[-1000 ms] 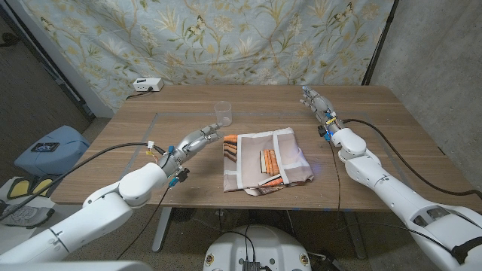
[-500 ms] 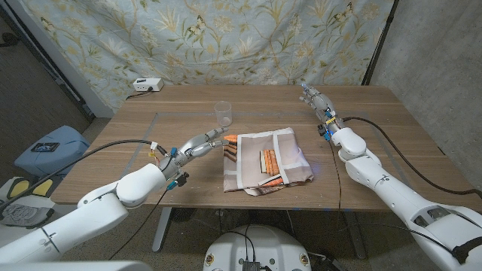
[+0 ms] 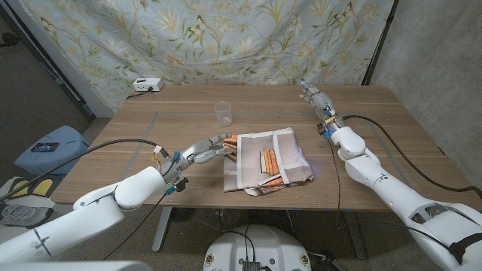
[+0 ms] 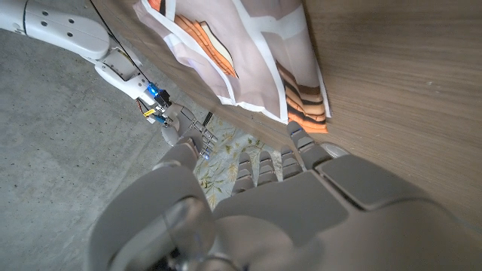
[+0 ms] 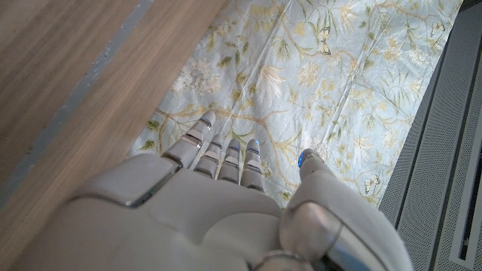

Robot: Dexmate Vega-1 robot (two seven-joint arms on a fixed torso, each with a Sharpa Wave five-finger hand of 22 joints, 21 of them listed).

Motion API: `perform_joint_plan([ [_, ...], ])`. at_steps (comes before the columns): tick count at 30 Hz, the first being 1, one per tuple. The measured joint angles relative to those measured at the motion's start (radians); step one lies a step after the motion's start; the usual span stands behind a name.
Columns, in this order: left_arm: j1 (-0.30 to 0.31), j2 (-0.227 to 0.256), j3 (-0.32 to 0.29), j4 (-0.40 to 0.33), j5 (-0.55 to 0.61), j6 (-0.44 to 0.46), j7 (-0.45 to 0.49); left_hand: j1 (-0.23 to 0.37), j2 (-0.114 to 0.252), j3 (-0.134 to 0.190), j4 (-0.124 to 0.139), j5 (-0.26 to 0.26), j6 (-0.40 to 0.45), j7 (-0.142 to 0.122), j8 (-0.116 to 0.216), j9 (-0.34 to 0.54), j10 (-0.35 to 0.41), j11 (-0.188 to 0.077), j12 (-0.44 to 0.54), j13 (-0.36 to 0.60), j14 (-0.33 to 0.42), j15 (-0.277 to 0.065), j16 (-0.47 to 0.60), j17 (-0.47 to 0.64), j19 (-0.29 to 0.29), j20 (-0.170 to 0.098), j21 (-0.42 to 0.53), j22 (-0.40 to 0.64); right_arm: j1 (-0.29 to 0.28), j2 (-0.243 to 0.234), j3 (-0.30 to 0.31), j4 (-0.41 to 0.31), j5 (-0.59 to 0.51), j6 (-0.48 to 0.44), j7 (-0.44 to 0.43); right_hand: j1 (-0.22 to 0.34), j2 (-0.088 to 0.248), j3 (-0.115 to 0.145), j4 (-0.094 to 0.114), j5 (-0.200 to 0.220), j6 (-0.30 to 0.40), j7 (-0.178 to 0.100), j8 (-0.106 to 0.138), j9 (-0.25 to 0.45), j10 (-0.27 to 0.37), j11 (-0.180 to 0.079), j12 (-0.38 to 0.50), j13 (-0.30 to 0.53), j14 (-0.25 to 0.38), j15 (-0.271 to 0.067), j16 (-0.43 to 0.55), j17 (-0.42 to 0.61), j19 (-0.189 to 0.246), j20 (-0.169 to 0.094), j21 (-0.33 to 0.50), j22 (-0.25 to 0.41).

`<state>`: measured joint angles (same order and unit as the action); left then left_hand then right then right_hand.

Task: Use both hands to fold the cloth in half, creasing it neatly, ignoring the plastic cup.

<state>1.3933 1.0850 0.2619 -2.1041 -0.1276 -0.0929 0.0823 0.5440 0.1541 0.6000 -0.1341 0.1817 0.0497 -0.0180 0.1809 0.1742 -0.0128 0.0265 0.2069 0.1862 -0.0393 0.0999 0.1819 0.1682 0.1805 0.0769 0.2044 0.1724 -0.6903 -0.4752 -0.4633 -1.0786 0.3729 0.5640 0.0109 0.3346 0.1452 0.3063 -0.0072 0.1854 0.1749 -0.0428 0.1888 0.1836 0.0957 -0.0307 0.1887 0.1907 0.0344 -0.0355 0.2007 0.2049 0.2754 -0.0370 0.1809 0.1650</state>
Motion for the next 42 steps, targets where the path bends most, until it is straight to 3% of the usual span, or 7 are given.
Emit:
perform_joint_plan([
  [10,0.013,0.034,0.000,-0.027,0.079,0.020,0.001,0.000,0.000,-0.012,0.003,0.000,-0.011,-0.011,-0.005,0.000,-0.011,-0.007,-0.008,0.000,-0.008,-0.007,-0.003,0.002,-0.006,-0.006,-0.006,0.003,0.001,-0.007,0.003,0.009,-0.018,0.023,-0.016,0.000,0.000,0.000,0.000,0.000,0.000,0.000,0.000,0.000,0.000,0.000,0.000,0.000,0.000,0.000,0.000,0.000,-0.004,-0.004,0.000,0.000],
  [24,0.038,0.077,-0.001,-0.061,0.160,0.046,-0.011,-0.068,0.017,-0.058,0.059,-0.005,-0.029,-0.011,-0.005,0.000,-0.036,-0.007,-0.008,0.003,-0.031,-0.005,-0.003,0.016,-0.029,0.000,-0.007,0.002,-0.013,-0.023,0.012,-0.002,-0.040,0.035,-0.044,0.000,0.000,0.000,0.000,0.000,0.004,0.004,0.000,0.000,0.000,0.000,0.000,0.000,-0.004,0.004,0.000,0.000,-0.010,-0.004,0.000,0.000],
  [29,0.059,0.092,-0.013,-0.073,0.171,0.051,-0.011,-0.080,0.018,-0.062,0.071,-0.005,-0.029,-0.011,-0.005,0.000,-0.038,-0.009,-0.008,0.002,-0.036,0.000,-0.003,0.016,-0.034,-0.006,-0.007,0.002,-0.018,-0.030,0.014,-0.013,-0.049,0.035,-0.056,0.000,0.000,0.000,0.000,0.000,0.004,0.004,0.000,0.000,0.000,0.000,0.000,0.000,-0.004,0.004,0.000,0.000,-0.010,-0.004,0.000,0.000],
  [35,0.077,0.113,-0.023,-0.091,0.176,0.057,-0.012,-0.094,0.033,-0.055,0.086,-0.005,-0.054,-0.007,-0.005,0.000,-0.066,-0.005,-0.015,0.002,-0.061,0.011,-0.003,0.016,-0.067,0.009,-0.017,0.002,-0.020,-0.033,0.015,-0.019,-0.062,0.026,-0.067,0.000,0.000,0.000,0.000,0.000,0.004,0.004,0.000,0.000,0.000,0.000,0.000,0.000,-0.004,0.004,0.000,0.000,-0.010,-0.004,0.000,0.000],
  [42,0.085,0.140,-0.032,-0.111,0.187,0.072,-0.025,-0.102,0.033,-0.052,0.098,0.000,-0.066,-0.012,-0.005,0.000,-0.079,-0.003,-0.015,0.002,-0.077,0.006,-0.003,0.015,-0.092,0.001,-0.017,0.002,-0.021,-0.039,0.013,-0.027,-0.078,0.018,-0.078,0.000,0.000,0.000,0.000,0.000,0.004,0.004,0.000,0.000,-0.006,0.006,0.000,0.000,-0.004,0.004,0.000,0.000,-0.018,-0.001,0.000,0.000],
])
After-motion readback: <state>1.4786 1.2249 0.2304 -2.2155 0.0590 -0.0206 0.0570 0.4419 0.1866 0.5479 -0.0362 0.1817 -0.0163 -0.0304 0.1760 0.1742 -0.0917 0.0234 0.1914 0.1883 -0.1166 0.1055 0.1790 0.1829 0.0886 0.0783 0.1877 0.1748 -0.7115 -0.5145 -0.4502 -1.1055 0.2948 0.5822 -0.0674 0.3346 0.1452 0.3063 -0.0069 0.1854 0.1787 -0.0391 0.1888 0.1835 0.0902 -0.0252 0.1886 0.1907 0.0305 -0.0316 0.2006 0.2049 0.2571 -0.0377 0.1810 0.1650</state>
